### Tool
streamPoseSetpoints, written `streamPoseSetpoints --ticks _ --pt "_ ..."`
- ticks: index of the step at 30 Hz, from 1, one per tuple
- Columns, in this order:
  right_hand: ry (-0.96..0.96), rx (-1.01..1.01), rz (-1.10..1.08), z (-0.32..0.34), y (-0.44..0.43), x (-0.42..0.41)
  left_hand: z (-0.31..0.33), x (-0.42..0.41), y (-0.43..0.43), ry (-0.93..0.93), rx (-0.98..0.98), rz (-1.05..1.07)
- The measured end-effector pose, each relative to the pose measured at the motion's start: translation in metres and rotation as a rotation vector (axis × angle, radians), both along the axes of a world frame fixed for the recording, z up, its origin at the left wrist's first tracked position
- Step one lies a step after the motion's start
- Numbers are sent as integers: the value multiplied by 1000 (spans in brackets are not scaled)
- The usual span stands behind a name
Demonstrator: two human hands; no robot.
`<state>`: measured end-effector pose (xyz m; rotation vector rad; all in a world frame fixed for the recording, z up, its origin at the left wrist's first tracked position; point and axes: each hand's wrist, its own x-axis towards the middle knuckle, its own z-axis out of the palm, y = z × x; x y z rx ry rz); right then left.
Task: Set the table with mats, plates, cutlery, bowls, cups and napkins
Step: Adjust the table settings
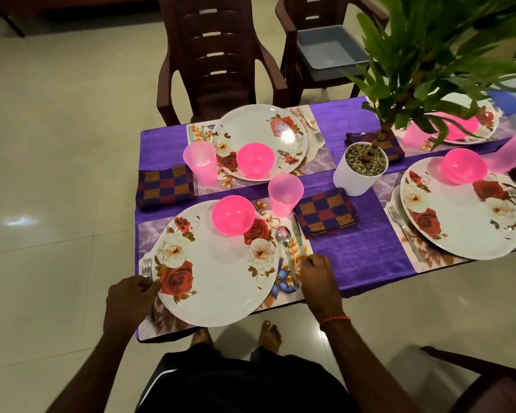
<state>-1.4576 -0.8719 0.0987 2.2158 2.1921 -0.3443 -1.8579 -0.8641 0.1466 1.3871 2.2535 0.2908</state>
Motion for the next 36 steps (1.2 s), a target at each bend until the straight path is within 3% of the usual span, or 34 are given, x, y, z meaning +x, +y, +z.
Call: streamPoseSetpoints --ticks 20,36 --pt "32 48 20 -2 -9 6 5 2 4 18 -38 -27" --pt "204 23 62 -7 -28 -20 6 1 3 27 -43 -65"
